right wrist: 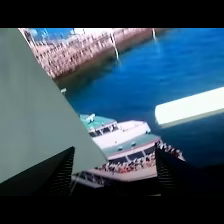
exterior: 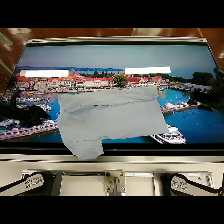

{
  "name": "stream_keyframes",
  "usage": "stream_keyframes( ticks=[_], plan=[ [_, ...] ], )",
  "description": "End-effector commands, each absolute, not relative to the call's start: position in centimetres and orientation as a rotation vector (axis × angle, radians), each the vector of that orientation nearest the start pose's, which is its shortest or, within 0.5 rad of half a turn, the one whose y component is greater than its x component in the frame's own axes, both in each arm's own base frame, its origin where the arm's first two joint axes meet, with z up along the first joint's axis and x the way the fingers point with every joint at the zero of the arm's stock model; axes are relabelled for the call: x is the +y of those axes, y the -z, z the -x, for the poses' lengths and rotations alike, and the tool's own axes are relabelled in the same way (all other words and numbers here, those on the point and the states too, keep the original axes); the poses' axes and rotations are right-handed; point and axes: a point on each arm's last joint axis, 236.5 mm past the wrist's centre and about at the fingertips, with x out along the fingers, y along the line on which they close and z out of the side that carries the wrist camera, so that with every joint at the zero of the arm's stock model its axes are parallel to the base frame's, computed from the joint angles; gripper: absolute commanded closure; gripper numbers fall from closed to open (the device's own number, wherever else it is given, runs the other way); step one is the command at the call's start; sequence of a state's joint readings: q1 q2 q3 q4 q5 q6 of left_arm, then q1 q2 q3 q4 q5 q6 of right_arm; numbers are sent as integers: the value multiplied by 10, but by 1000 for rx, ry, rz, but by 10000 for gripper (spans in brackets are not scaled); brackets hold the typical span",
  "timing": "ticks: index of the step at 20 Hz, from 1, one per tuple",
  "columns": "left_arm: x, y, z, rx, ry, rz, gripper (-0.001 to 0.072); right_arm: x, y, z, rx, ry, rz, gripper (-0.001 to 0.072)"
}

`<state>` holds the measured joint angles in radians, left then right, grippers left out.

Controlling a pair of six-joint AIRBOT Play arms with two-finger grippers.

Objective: Fold the shirts.

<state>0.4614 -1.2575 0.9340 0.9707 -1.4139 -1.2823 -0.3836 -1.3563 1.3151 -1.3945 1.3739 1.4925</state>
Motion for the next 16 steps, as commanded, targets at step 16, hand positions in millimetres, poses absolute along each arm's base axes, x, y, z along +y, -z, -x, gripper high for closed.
stream_keyframes(
  ticks=[16],
  plan=[
    [-91,116,-226,1575,269,878,266,-27,42,-328,1429,-43,-650,46]
  ],
)
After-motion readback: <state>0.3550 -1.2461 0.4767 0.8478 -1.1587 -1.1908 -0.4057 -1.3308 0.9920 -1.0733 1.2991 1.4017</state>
